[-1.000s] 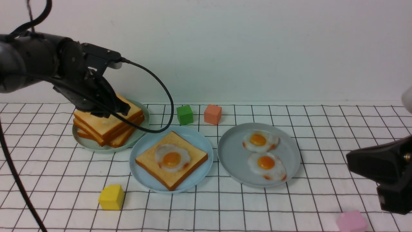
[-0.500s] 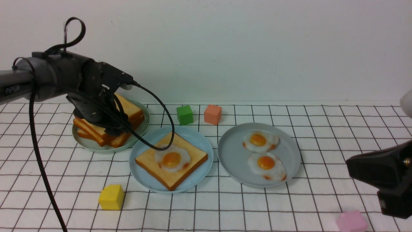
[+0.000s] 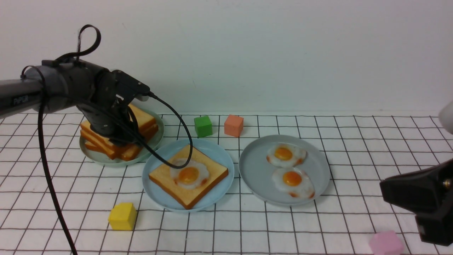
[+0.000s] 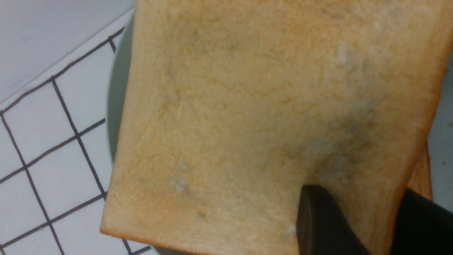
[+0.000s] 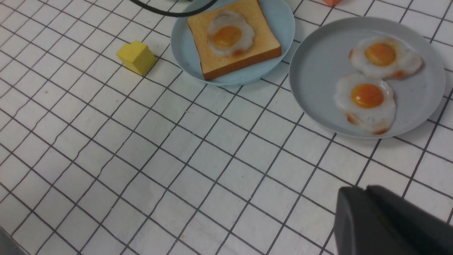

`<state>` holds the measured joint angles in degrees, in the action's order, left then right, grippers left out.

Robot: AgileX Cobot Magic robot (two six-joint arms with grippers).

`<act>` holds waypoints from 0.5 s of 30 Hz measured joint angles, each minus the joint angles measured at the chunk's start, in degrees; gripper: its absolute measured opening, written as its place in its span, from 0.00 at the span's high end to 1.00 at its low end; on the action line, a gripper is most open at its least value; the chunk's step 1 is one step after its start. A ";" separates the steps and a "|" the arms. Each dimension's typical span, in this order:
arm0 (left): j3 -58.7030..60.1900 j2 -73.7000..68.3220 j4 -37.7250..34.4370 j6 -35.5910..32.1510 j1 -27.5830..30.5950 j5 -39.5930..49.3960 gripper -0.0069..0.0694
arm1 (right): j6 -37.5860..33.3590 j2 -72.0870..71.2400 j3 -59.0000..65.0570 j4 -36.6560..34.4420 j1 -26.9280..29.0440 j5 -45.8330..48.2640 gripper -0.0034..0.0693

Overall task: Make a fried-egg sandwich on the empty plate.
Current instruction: Use the left arm to grab a slice of bread, then use the left arm to place a slice of bread on the fried egg in the middle

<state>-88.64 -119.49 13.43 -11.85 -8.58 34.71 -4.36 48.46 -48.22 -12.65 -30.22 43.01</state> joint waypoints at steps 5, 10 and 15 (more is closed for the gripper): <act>0.13 3.21 -1.12 0.06 0.00 1.23 0.72 | 0.00 0.00 0.00 0.00 0.00 0.06 0.87; 0.13 8.72 -5.01 0.10 0.06 2.67 0.86 | 0.00 0.00 0.00 0.00 0.00 0.06 0.86; 0.13 11.46 -6.37 -1.40 -1.23 4.45 0.85 | -0.17 0.00 0.00 -0.02 0.00 0.06 0.86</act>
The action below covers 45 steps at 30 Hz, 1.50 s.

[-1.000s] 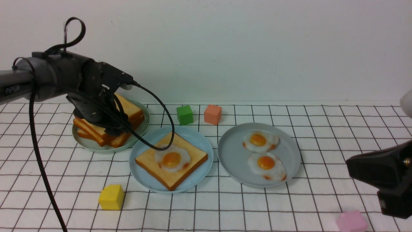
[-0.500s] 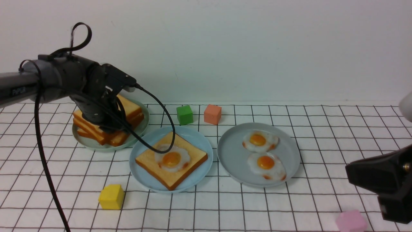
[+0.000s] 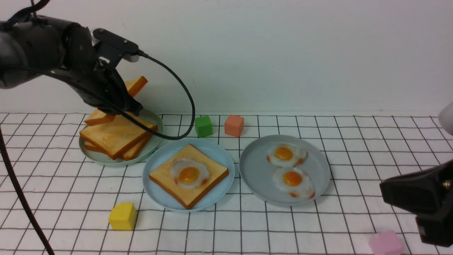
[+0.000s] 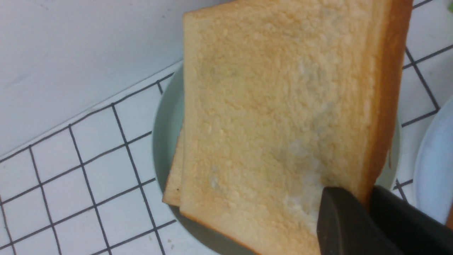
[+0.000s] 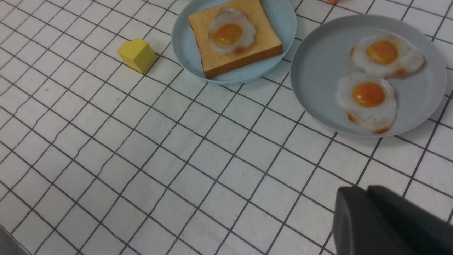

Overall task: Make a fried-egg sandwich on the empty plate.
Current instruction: Use the left arm to place a slice of bread on the fried egg in the middle

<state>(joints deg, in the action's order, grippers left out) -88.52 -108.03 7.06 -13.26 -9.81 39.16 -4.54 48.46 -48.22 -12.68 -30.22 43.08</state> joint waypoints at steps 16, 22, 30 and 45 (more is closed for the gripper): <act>0.02 -0.13 6.24 12.70 -20.59 11.73 0.85 | -0.04 0.00 0.00 0.05 0.00 2.38 0.84; 1.24 -0.13 7.81 13.26 -21.14 10.38 0.85 | -0.04 0.00 0.00 0.22 0.00 3.12 0.83; 8.81 -0.13 7.44 8.12 -21.14 2.70 0.85 | -0.04 0.00 0.00 0.22 0.00 3.44 0.83; 9.69 -0.13 4.18 7.64 -21.14 1.72 0.85 | -0.04 0.00 0.00 0.22 0.00 3.44 0.82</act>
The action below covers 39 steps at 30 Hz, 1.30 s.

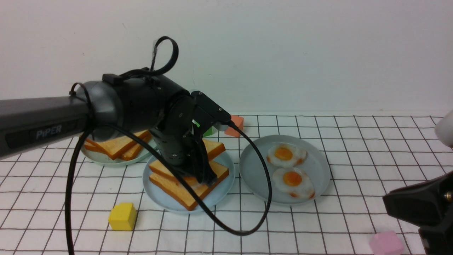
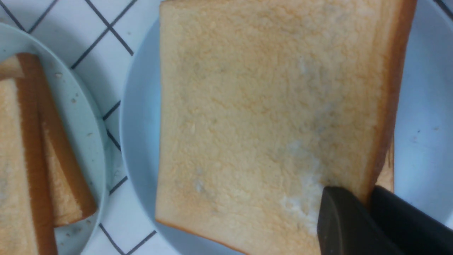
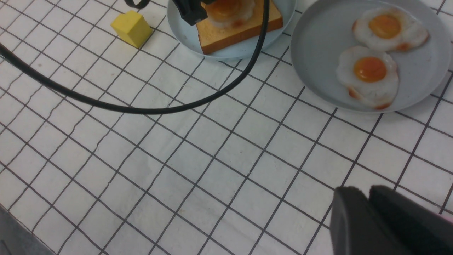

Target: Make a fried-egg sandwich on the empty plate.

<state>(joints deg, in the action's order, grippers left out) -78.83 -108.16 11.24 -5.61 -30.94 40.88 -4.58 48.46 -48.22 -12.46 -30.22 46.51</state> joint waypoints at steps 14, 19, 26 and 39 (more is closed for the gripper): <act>0.00 0.00 -2.12 0.00 0.00 0.54 0.55 | 0.00 0.00 0.00 0.00 0.00 0.00 0.82; 0.00 0.00 -5.17 0.05 0.00 1.59 0.51 | 0.00 0.00 0.00 0.00 0.00 0.00 0.82; 0.07 4.14 -10.07 0.17 0.00 2.91 0.55 | 0.00 0.00 -0.03 0.11 0.00 0.00 0.81; 11.86 46.44 -26.27 -3.96 0.00 -2.43 0.93 | 0.28 -0.46 -0.03 1.12 0.00 -0.06 0.81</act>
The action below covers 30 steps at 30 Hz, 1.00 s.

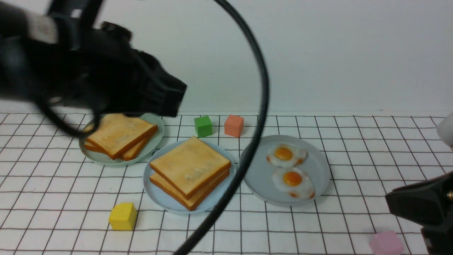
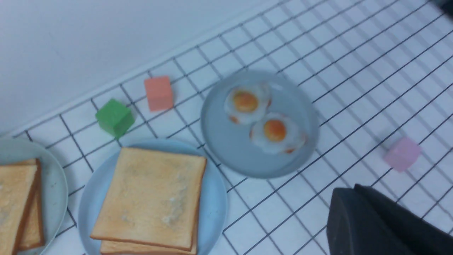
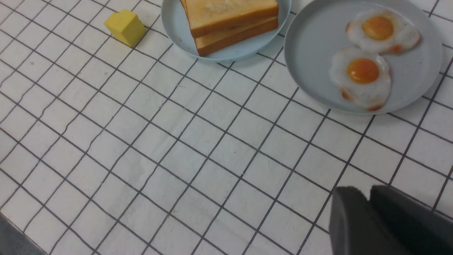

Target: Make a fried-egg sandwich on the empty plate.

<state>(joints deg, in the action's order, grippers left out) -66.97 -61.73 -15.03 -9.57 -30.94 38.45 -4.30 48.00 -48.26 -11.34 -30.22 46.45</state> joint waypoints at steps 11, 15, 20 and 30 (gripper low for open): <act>43.63 43.53 -3.56 0.72 0.00 -22.86 0.93 | 3.88 -1.97 0.00 0.60 0.00 -0.45 0.81; 52.66 53.96 -5.54 2.04 0.00 -25.63 0.93 | 4.30 -2.02 0.00 0.64 0.00 -0.58 0.82; 57.19 59.14 -5.97 1.99 0.00 -31.25 0.93 | 5.79 -2.02 0.00 0.64 0.00 -3.09 0.96; 57.46 59.20 -6.31 1.87 0.00 -31.78 0.93 | 6.99 -2.02 0.00 0.64 0.00 0.05 0.97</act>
<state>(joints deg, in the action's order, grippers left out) -9.51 -2.53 -21.34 -7.71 -30.94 6.67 2.68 45.98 -48.26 -10.69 -30.22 46.50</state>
